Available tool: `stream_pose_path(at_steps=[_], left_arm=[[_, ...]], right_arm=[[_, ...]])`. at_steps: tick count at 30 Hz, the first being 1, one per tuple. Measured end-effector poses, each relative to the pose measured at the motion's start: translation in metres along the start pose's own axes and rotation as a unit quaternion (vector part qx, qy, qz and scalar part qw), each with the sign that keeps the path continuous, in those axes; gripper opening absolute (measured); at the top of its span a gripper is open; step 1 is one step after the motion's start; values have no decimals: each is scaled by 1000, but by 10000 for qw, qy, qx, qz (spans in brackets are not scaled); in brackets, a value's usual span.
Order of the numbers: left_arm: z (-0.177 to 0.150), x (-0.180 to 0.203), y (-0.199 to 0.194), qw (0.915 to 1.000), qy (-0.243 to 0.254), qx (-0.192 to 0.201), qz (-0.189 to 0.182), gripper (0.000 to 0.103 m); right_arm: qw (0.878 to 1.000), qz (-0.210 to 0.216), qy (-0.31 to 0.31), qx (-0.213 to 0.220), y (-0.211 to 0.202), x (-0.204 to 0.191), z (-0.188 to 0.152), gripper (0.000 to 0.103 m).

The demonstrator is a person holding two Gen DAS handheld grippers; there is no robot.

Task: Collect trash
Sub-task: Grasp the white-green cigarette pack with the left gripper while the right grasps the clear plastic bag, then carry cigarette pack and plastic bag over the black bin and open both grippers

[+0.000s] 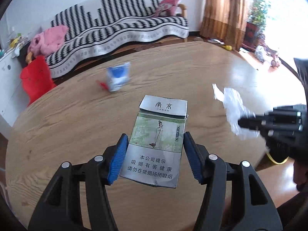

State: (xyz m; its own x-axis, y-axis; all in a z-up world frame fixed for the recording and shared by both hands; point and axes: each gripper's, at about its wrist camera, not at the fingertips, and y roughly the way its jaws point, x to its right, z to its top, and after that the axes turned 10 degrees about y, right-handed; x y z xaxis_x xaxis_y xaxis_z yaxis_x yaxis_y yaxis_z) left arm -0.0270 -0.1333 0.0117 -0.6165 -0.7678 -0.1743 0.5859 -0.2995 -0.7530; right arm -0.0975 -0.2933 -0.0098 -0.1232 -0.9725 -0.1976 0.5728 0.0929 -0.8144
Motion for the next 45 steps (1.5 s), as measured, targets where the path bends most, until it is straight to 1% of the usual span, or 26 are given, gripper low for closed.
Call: stream_pose_path(at_steps=[4, 8, 10, 15, 19, 20, 23, 30, 35, 38, 43, 45], left_arm=[[6, 67, -3, 9992, 152, 14, -358, 58], [10, 129, -4, 9978, 444, 85, -479, 58], [11, 161, -4, 9964, 651, 133, -525, 58], [10, 229, 7, 9923, 877, -6, -870, 58], [14, 267, 21, 9895, 853, -183, -1149, 58], [15, 273, 24, 9891, 848, -208, -1187, 58], [19, 296, 33, 9875, 887, -262, -1278, 58], [19, 334, 59, 9846, 742, -498, -1503, 58], [12, 355, 81, 9827, 696, -683, -1575, 58], [10, 361, 91, 9815, 774, -754, -1583, 58], [12, 374, 95, 9805, 814, -749, -1623, 58], [14, 379, 98, 9803, 830, -740, -1630, 58]], right_arm=[[9995, -303, 34, -14, -25, 49, -39, 5], [9990, -372, 247, 19, -48, 102, -66, 5], [9979, -459, 461, -14, -57, 136, -81, 5], [9933, -763, 790, -350, -56, 205, -117, 5], [9872, -926, 1169, -568, -50, 250, -132, 5], [9845, -944, 1334, -639, -47, 266, -136, 5], [9784, -975, 1655, -769, -40, 294, -142, 5], [9662, -1080, 2101, -1032, -20, 338, -151, 5], [9580, -1083, 2402, -1133, -13, 362, -157, 5], [9540, -1094, 2548, -1143, -15, 370, -157, 5], [9504, -1075, 2703, -1096, -18, 380, -161, 5], [9464, -1014, 2857, -1116, -17, 382, -161, 5]])
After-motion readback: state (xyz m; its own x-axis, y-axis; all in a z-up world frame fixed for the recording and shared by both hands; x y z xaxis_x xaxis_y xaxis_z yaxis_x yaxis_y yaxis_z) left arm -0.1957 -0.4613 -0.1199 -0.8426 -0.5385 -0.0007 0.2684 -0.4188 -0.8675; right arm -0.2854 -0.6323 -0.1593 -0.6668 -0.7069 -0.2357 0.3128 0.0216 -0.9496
